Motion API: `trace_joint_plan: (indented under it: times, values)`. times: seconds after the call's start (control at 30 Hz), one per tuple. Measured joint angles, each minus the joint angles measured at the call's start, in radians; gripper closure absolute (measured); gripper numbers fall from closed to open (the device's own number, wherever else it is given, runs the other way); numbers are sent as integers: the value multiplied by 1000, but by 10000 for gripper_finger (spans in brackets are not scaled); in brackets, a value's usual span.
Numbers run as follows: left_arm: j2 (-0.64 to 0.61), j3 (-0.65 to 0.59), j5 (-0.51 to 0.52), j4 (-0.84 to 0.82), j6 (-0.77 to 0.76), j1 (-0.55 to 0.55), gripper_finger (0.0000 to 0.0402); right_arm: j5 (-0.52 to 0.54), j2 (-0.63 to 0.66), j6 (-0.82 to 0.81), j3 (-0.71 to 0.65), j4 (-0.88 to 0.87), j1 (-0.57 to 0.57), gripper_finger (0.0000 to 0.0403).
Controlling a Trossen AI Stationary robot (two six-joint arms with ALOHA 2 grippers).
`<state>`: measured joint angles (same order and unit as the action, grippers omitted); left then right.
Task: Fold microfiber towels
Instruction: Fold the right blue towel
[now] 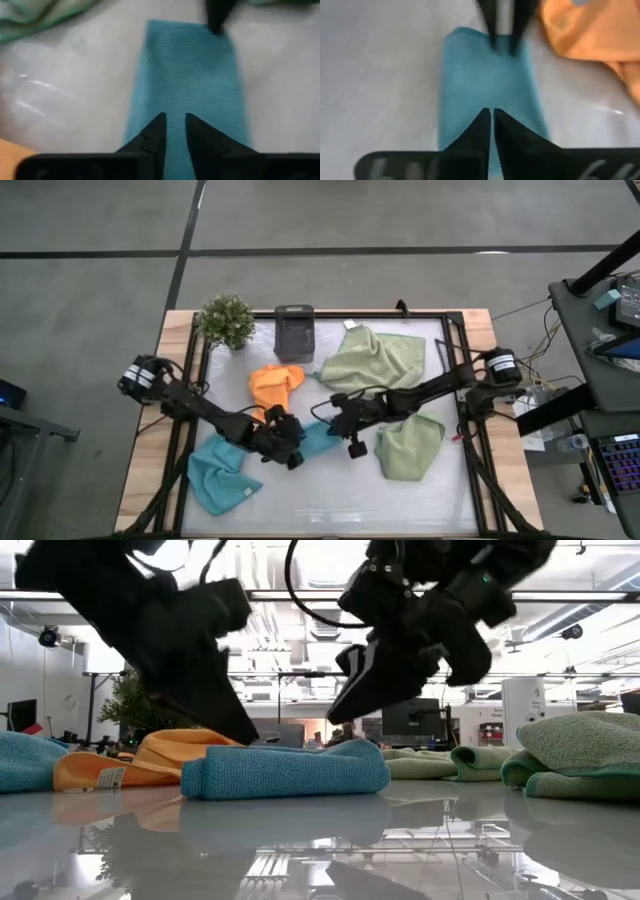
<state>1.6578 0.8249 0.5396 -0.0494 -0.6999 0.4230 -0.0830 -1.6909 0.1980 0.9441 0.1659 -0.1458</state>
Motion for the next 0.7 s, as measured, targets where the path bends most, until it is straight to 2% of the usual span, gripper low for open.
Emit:
trace_joint_plan:
  times: [0.13, 0.47, 0.7]
  values:
    - [9, -8, 31, 4, -1, -28, 395, 1, -55, -16, -21, 53, -7, 394]
    - [9, -71, 50, 9, -52, -72, 401, 2, -159, -40, -14, 83, -7, 394]
    - [-41, -62, 64, 8, -24, -76, 401, 5, -131, -59, -15, 75, -7, 394]
